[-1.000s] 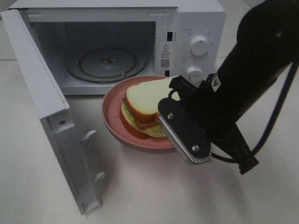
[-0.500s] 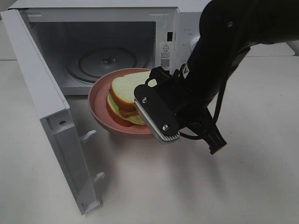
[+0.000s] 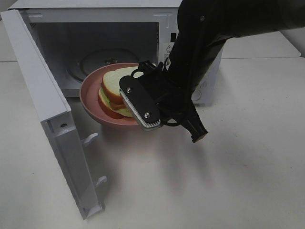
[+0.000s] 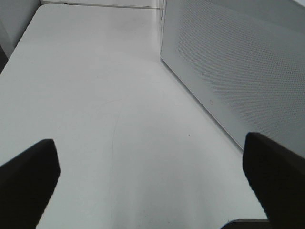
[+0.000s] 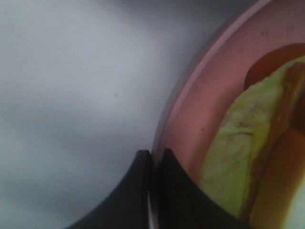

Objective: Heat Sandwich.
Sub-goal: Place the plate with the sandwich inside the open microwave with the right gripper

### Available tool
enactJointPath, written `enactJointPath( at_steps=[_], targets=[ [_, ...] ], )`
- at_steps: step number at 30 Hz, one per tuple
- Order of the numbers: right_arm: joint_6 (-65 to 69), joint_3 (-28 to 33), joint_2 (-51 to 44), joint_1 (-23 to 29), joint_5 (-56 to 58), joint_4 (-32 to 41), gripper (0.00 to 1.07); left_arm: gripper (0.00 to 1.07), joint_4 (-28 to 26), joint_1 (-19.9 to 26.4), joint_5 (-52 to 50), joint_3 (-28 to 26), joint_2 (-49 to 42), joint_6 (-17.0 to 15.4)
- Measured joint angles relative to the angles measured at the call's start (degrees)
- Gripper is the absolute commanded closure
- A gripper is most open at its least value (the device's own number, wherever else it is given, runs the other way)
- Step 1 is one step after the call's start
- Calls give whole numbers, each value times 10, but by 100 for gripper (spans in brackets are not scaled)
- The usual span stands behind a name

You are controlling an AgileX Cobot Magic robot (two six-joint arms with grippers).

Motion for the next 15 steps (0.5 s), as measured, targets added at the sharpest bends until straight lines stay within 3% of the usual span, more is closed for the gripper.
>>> enactJointPath(
  at_steps=[15],
  targets=[
    [14,-120,76,0,45,-5,107,7,0,0,0,0,0,0]
  ],
)
